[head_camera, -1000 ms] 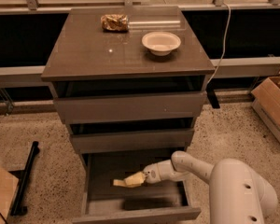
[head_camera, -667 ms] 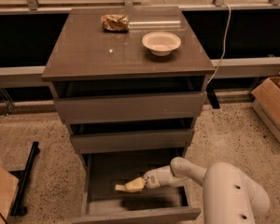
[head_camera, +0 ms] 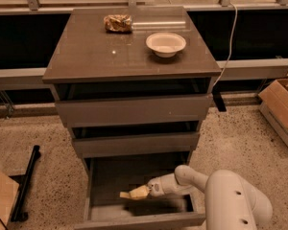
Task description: Place sponge into bottom drawer
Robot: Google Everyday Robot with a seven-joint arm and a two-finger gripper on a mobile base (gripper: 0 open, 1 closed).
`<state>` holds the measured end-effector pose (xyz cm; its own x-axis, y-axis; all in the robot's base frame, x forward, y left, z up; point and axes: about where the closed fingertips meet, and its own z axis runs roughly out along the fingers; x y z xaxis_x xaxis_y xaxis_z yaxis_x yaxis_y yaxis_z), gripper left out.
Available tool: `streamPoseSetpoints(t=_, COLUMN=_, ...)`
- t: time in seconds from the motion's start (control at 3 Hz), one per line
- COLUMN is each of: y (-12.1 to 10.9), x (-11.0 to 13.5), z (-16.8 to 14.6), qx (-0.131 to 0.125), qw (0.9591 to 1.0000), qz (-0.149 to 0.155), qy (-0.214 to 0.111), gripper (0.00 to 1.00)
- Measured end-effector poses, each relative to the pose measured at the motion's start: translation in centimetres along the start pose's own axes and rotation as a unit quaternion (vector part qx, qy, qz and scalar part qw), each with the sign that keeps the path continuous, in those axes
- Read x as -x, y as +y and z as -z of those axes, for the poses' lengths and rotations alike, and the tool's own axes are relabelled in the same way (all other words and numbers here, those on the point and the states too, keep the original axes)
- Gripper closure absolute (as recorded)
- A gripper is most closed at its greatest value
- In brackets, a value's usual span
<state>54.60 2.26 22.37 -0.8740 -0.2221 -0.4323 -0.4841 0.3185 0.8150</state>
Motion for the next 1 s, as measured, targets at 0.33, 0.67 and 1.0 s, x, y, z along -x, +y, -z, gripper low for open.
streamPoseSetpoints(t=0.33, y=0.08, x=-0.09, z=-0.25, qx=0.002, qw=1.0, qz=0.0, qy=0.001, gripper=0.29)
streamPoseSetpoints(t=0.67, y=0.22, x=-0.23, z=-0.62, qx=0.004, qw=1.0, qz=-0.001, qy=0.003, gripper=0.0)
streamPoseSetpoints(t=1.0, y=0.22, x=-0.23, z=-0.62, qx=0.004, qw=1.0, qz=-0.001, qy=0.003, gripper=0.0)
